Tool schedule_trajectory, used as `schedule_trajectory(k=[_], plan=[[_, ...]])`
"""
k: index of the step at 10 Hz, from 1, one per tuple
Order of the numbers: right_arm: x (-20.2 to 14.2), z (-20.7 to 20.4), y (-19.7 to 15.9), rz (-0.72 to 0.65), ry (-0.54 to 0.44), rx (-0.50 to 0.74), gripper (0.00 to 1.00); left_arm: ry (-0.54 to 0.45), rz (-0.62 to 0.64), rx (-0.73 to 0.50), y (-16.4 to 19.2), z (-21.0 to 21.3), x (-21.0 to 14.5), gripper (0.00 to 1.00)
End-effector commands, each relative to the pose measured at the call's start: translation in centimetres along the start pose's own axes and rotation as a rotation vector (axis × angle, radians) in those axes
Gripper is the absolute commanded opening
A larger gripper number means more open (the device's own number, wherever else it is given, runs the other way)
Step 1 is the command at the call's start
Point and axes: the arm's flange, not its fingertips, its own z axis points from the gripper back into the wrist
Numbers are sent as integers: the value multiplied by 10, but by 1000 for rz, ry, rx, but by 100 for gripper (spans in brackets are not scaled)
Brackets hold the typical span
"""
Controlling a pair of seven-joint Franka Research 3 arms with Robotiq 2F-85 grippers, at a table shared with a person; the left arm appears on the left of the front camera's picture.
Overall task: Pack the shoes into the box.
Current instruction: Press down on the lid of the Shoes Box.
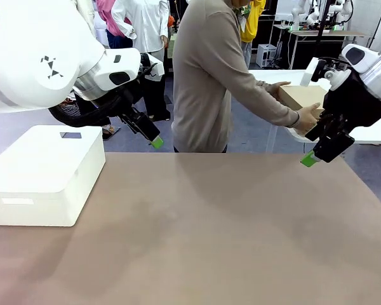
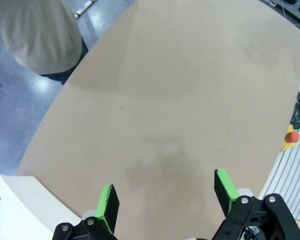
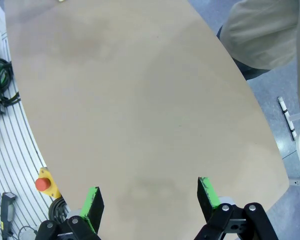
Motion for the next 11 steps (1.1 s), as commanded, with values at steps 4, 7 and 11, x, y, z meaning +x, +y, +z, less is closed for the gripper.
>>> schedule_trajectory(k=[4, 7, 11], plan=[[1, 2, -1, -2, 7, -5, 100, 7, -1, 7, -1, 3, -4, 100], [1, 2, -1, -2, 7, -5, 100, 7, -1, 7, -1, 3, -4, 100], [1, 2, -1, -2, 7, -5, 100, 7, -1, 7, -1, 3, -4, 100]])
